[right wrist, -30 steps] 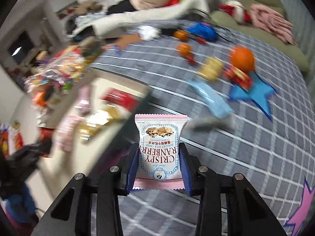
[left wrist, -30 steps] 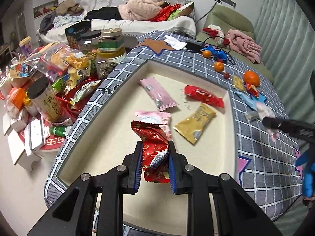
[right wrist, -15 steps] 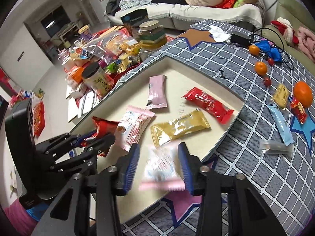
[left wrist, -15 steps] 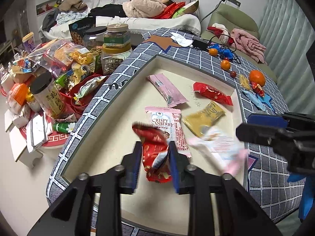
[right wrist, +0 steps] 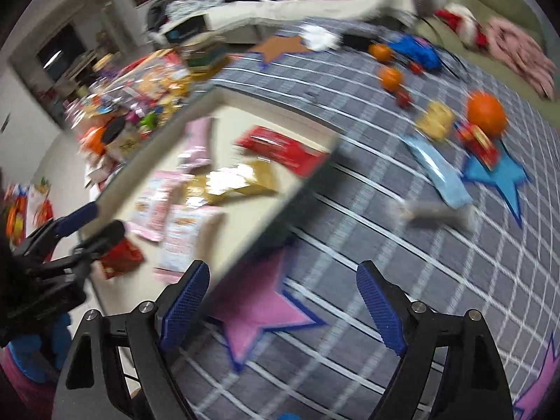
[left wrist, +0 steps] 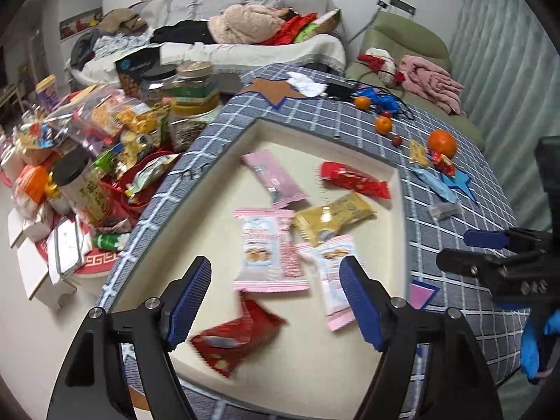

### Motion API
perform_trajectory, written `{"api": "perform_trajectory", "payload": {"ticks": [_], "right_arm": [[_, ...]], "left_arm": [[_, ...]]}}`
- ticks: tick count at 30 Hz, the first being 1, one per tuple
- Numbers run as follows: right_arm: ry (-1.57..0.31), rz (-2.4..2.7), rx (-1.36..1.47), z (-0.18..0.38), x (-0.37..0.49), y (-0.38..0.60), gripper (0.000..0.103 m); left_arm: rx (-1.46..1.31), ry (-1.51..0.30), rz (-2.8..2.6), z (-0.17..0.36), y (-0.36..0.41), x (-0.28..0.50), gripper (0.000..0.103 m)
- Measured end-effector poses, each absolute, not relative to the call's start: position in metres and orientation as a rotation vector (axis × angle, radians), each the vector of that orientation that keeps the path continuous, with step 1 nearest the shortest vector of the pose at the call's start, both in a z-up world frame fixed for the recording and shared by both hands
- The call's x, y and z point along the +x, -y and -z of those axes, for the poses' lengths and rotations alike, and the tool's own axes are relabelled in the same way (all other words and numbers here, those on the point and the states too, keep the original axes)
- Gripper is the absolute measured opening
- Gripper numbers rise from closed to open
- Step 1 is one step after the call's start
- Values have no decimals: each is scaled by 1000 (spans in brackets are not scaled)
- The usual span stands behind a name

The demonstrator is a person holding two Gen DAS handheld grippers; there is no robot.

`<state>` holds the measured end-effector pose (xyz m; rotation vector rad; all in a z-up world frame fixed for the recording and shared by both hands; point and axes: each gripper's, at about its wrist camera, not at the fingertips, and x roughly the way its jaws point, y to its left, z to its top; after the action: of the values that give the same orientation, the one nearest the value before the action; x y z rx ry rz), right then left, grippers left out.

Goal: Organize snacks
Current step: 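Move both tools back over the table toward the clear stick pack and red candy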

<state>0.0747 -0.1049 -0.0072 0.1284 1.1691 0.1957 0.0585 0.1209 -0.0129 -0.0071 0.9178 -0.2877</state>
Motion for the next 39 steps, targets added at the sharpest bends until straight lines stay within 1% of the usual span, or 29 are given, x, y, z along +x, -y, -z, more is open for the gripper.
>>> {"api": "perform_trajectory", "payload": {"ticks": [6, 12, 18, 23, 28, 35, 36, 37, 38, 39], "right_arm": [[-1191, -36, 261, 16, 82, 185, 87], [-1173, 79, 343, 20, 90, 246, 87], [-1153, 131, 356, 27, 102, 283, 87], [-1110, 155, 319, 32, 127, 306, 87], [-1085, 140, 271, 43, 159, 315, 87], [-1058, 84, 168, 56, 200, 311, 87], [-1060, 76, 166, 58, 203, 311, 85], [-1059, 69, 169, 60, 206, 311, 78], [-1060, 53, 179, 62, 208, 310, 69], [-1045, 52, 164, 61, 207, 308, 54]], "left_arm": [[44, -908, 399, -5, -74, 56, 79], [163, -899, 517, -16, 4, 59, 80], [284, -928, 588, 6, 84, 74, 80], [358, -928, 594, 25, 129, 95, 80], [406, -953, 577, 50, 156, 114, 80], [382, -990, 588, 68, 171, 130, 80], [379, -997, 589, 70, 173, 131, 80], [371, -997, 591, 71, 173, 131, 79], [352, -995, 596, 71, 173, 131, 70], [334, -991, 606, 70, 172, 131, 64]]}}
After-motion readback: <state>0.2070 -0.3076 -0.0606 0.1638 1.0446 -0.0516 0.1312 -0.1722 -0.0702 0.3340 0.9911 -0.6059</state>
